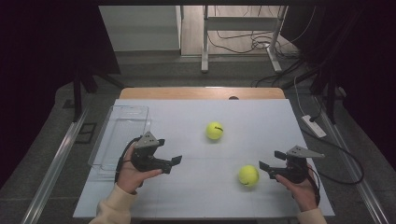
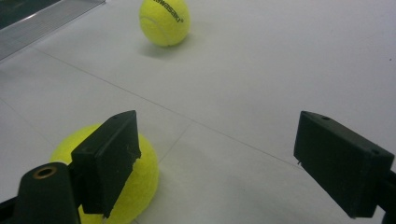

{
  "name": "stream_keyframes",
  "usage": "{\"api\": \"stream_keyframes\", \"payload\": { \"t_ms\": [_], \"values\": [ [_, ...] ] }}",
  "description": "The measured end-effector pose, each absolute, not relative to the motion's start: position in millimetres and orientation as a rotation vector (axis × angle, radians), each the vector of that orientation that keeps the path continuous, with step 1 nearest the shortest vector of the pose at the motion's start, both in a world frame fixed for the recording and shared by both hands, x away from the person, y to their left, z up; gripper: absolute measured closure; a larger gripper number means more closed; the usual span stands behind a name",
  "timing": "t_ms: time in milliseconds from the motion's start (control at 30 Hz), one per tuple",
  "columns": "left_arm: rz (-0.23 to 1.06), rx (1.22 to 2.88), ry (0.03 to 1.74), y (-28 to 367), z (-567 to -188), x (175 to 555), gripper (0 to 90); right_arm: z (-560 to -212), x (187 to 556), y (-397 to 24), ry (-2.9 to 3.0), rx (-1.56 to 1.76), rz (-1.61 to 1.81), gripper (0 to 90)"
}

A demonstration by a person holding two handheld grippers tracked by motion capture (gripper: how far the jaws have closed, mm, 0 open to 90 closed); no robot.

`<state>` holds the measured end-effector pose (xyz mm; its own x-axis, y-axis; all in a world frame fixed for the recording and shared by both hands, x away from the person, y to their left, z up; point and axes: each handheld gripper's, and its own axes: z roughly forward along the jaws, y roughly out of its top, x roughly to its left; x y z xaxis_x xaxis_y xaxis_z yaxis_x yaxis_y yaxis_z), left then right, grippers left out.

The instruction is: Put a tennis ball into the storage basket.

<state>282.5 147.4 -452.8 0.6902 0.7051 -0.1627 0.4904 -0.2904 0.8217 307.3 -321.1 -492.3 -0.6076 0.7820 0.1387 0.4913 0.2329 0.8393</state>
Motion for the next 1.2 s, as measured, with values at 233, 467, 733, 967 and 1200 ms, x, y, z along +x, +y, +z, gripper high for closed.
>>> {"api": "stream_keyframes", "payload": {
  "t_ms": [233,467,733,967,1200],
  "values": [
    [0.271,1.979,0.922,137,-451,289,8.0,-492,307,-319,2.201,1.178,1.324,14.6],
    [0.251,1.992,0.928,130,-451,298,8.1,-491,306,-316,2.203,1.160,1.325,14.6],
    [0.239,2.020,0.927,123,-449,309,8.4,-492,306,-316,2.204,1.160,1.317,14.6],
    [0.233,2.036,0.926,118,-450,314,8.4,-492,306,-316,2.203,1.160,1.316,14.6],
    [0.231,2.053,0.919,111,-450,322,8.4,-492,306,-316,2.205,1.162,1.311,14.6]
  ]
}}
